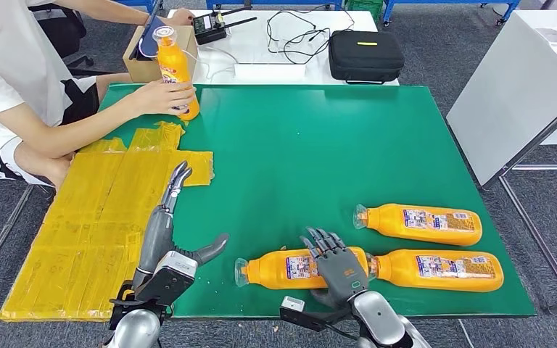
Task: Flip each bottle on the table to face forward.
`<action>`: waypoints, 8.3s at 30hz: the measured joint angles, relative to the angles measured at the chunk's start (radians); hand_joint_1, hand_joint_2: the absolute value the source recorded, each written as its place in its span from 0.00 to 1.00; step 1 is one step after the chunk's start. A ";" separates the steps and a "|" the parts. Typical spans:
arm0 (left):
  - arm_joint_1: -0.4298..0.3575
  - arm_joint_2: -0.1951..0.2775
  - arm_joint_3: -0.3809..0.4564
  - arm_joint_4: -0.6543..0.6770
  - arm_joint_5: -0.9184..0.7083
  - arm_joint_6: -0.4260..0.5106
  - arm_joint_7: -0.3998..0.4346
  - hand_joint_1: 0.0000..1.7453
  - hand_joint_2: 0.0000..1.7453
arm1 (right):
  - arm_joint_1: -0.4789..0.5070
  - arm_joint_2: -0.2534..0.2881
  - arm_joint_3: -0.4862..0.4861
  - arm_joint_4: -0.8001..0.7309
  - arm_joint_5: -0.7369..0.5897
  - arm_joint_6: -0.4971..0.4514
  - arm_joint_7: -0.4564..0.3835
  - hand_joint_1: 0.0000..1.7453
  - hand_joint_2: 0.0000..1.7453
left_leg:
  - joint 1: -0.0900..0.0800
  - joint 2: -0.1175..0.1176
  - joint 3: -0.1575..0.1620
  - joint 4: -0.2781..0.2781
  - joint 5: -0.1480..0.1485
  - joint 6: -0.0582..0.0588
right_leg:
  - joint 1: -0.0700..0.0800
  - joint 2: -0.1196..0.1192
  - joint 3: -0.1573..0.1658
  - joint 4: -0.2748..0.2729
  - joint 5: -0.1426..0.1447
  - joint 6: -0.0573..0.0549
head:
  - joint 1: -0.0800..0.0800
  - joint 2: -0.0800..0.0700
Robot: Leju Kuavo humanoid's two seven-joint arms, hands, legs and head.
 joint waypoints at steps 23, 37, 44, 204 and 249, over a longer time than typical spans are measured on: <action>-0.001 0.000 0.000 0.013 0.013 0.001 0.002 0.00 1.00 | -0.023 -0.020 0.000 0.031 -0.014 0.070 0.003 0.99 1.00 | 0.000 -0.001 0.001 0.000 0.001 0.001 | 0.000 0.000 0.001 0.000 0.000 0.000 | 0.000 0.000; 0.025 0.000 0.002 -0.032 0.195 -0.154 -0.019 0.00 1.00 | 0.032 0.043 -0.061 -0.055 0.045 -0.243 -0.016 1.00 1.00 | 0.000 -0.001 -0.004 0.000 0.001 0.001 | 0.000 0.000 0.008 0.001 0.001 0.001 | 0.000 0.000; 0.030 0.000 0.002 -0.045 0.196 -0.156 -0.019 0.00 1.00 | 0.055 0.060 -0.090 -0.093 0.044 -0.248 -0.020 1.00 1.00 | 0.000 -0.002 -0.005 0.000 0.001 0.001 | 0.000 0.000 0.007 0.001 0.000 0.000 | 0.000 0.000; -0.427 0.091 0.035 0.921 -0.835 0.213 0.387 0.00 1.00 | 0.156 0.122 -0.289 -0.542 -0.808 -0.131 -0.533 0.00 1.00 | 0.001 0.000 -0.011 0.000 0.002 0.001 | 0.001 0.000 0.000 0.001 0.001 0.000 | 0.000 0.000; 0.108 0.101 0.070 -0.104 0.392 -0.534 -0.154 0.00 1.00 | 0.132 -0.200 -0.472 -0.311 -0.262 -0.007 -0.184 0.00 1.00 | -0.001 -0.004 -0.012 0.000 0.002 0.001 | -0.001 -0.002 0.000 0.001 0.000 0.001 | 0.000 0.000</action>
